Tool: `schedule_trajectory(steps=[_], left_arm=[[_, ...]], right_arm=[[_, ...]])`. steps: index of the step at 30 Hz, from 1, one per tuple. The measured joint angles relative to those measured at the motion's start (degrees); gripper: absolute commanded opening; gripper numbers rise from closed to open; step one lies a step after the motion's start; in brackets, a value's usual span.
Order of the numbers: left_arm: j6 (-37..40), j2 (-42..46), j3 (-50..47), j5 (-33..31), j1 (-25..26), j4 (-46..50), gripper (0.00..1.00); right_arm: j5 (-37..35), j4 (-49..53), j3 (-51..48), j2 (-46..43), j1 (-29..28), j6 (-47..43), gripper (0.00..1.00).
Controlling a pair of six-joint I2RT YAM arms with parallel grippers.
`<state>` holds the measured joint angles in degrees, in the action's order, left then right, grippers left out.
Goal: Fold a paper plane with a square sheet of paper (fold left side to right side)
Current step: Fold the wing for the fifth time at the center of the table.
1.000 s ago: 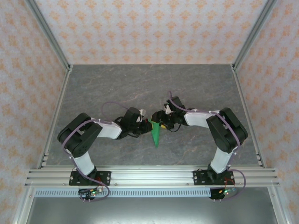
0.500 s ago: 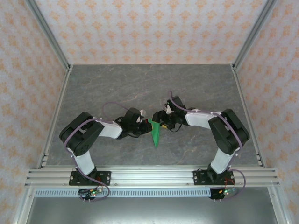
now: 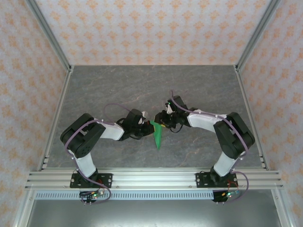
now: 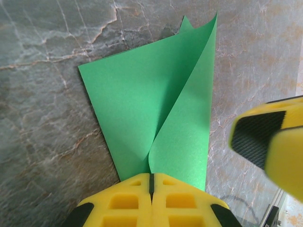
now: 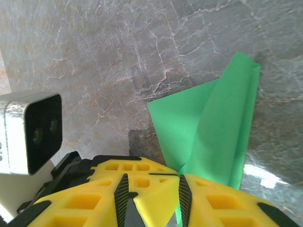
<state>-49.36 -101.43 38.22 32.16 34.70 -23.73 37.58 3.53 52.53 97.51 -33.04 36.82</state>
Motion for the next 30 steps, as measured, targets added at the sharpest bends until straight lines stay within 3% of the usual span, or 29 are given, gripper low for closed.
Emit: schedule_trajectory(steps=[30], left_arm=[[0.0, 0.1, -0.1, -0.5, 0.1, 0.2, 0.0]], right_arm=[[0.1, -1.8, 0.2, 5.9, -0.1, -0.6, 0.31]])
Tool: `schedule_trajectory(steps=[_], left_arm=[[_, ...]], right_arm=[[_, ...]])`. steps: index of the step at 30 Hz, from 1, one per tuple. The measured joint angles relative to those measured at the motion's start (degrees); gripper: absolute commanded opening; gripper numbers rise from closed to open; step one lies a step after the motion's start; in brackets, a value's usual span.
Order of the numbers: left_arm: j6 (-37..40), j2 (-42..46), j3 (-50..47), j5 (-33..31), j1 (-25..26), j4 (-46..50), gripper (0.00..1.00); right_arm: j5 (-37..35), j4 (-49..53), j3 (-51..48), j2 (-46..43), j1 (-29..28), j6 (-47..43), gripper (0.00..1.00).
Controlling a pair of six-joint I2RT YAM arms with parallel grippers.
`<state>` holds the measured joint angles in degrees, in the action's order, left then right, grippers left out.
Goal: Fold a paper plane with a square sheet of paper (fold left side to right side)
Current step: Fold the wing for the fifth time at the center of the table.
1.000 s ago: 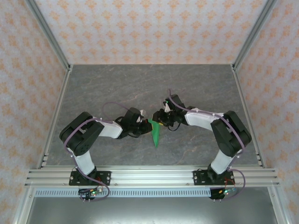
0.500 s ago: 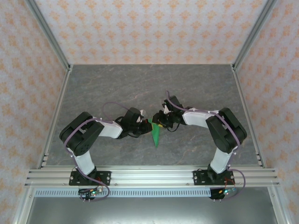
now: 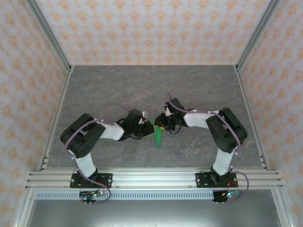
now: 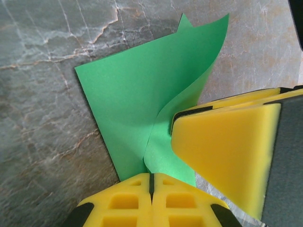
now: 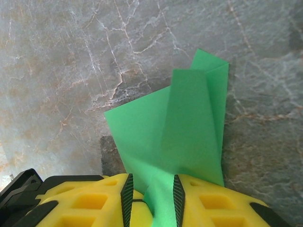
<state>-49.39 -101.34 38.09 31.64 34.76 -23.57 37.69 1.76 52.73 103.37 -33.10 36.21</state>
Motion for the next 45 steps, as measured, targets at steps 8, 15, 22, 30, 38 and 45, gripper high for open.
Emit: schedule_trajectory(steps=[8, 15, 22, 30, 38, 45], left_arm=[[0.1, 1.1, -0.6, -1.1, 0.0, 0.2, 0.09], [1.7, 8.4, -2.5, -3.7, 0.0, 6.1, 0.26], [1.9, 17.8, -4.2, -3.1, 0.1, 9.3, 0.2], [1.3, 18.0, -2.4, 1.0, 6.5, 9.1, 0.13], [-0.1, 11.2, -1.4, 1.4, 7.7, 5.9, 0.12], [-0.2, 8.2, -1.4, 1.6, 7.9, 5.1, 0.11]], right_arm=[[-0.7, 1.0, 0.0, 0.0, 0.0, -1.2, 0.31], [-0.7, 1.4, 0.0, 0.0, -0.3, -1.6, 0.31], [-0.7, 1.4, 0.0, 0.0, -0.3, -1.8, 0.31], [-0.7, 1.4, 0.0, 0.0, -0.3, -1.8, 0.3], [-0.7, 1.4, 0.0, 0.0, -0.3, -1.8, 0.3], [-0.7, 1.4, 0.0, 0.0, -0.3, -1.8, 0.3]])
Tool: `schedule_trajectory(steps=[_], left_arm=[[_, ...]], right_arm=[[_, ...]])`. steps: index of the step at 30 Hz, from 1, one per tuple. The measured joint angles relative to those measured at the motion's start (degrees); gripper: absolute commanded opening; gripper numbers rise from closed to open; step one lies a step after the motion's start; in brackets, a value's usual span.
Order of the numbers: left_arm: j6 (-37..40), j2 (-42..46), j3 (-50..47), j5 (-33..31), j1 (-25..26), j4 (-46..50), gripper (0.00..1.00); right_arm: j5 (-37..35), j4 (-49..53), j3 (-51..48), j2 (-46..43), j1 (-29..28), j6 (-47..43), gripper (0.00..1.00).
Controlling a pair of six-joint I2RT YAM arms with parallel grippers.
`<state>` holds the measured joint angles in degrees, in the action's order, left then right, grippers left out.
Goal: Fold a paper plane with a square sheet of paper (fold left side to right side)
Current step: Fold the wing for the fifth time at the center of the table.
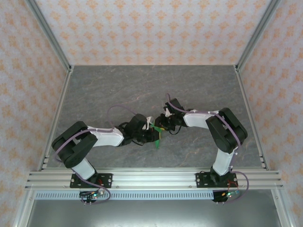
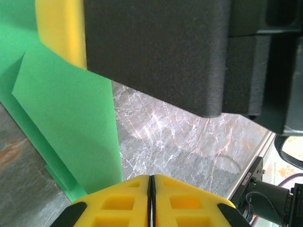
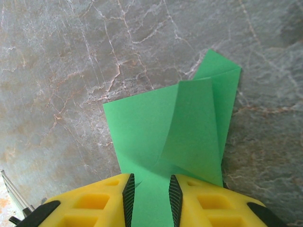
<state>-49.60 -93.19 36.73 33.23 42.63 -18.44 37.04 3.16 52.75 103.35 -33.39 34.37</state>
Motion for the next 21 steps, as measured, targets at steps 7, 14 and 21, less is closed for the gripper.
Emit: schedule_trajectory(steps=[7, 14, 21], left_arm=[[0.0, -2.3, 0.0, 0.6, 0.6, -0.6, 0.11], [0.0, -3.5, 0.0, 0.7, 0.9, -0.6, 0.11], [0.0, -3.5, 0.0, 0.6, 1.2, -0.6, 0.11]], right_arm=[[0.0, 0.0, 0.0, 0.0, 0.0, -0.2, 0.3], [0.0, 0.1, 0.0, 0.0, 0.0, -0.2, 0.3], [0.0, 0.1, 0.0, 0.0, 0.0, -0.2, 0.3]])
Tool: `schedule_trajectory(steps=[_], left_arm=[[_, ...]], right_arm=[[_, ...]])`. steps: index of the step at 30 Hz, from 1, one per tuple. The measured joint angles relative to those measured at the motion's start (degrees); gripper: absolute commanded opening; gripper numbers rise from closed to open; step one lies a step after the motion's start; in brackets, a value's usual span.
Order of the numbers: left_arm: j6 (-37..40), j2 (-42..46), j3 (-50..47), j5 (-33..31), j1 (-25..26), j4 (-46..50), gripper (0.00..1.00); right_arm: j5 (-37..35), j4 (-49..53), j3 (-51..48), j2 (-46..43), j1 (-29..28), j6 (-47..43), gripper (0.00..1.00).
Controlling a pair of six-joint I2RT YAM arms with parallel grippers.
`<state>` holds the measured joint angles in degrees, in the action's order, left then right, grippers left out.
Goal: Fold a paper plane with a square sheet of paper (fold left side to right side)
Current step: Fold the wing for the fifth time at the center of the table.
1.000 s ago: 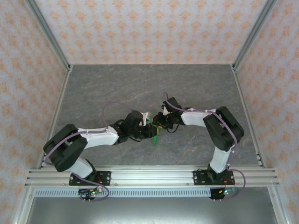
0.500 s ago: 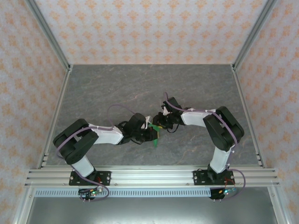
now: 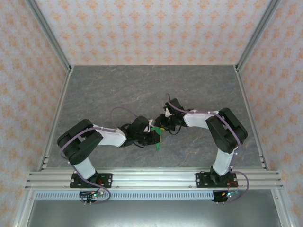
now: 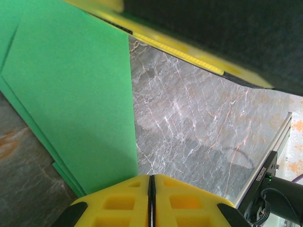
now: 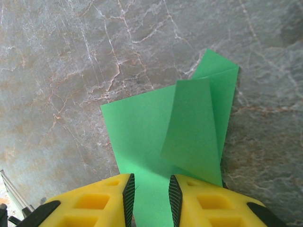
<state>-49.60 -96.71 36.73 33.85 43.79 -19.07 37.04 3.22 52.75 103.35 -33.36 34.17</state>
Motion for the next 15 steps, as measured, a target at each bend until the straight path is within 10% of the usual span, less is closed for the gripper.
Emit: schedule_trajectory(steps=[15], left_arm=[[-0.1, -0.7, -0.4, -0.2, 0.9, -0.6, 0.1]], right_arm=[[0.0, 1.1, 0.5, 0.0, 0.0, -0.2, 0.3]])
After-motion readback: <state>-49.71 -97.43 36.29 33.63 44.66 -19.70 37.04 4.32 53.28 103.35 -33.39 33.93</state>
